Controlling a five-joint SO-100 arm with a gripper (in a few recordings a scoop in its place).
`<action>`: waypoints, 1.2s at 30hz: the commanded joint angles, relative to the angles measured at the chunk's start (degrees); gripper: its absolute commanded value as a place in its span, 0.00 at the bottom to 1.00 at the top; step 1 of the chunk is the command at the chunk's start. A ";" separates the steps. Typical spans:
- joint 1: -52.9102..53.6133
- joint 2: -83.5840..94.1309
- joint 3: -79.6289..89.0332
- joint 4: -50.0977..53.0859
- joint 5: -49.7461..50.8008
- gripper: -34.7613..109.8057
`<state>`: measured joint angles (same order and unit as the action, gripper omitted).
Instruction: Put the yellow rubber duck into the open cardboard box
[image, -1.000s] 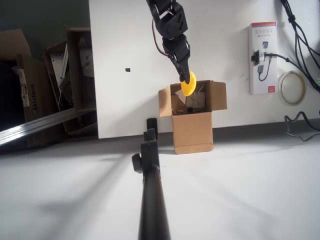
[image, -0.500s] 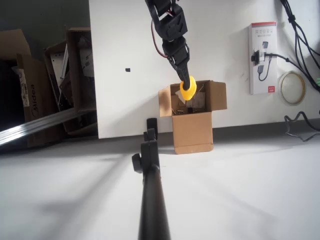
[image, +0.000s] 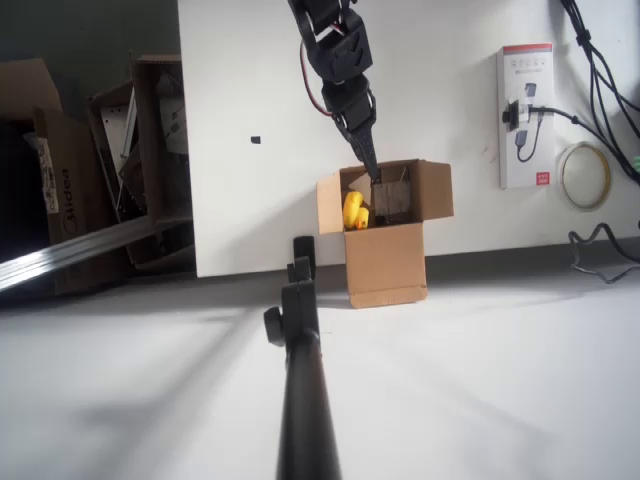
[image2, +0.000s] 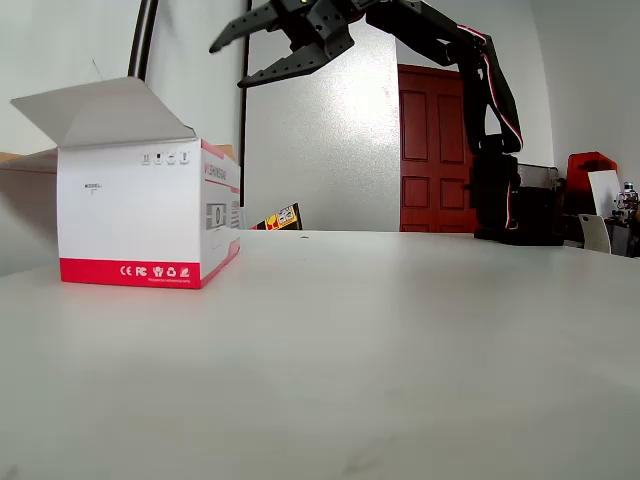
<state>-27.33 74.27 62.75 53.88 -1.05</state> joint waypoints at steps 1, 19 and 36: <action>1.41 1.76 -2.90 0.53 0.26 0.31; 5.36 15.29 -2.46 11.78 -3.34 0.24; 22.68 42.98 5.62 25.22 -6.68 0.24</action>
<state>-6.33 110.65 65.83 78.93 -6.86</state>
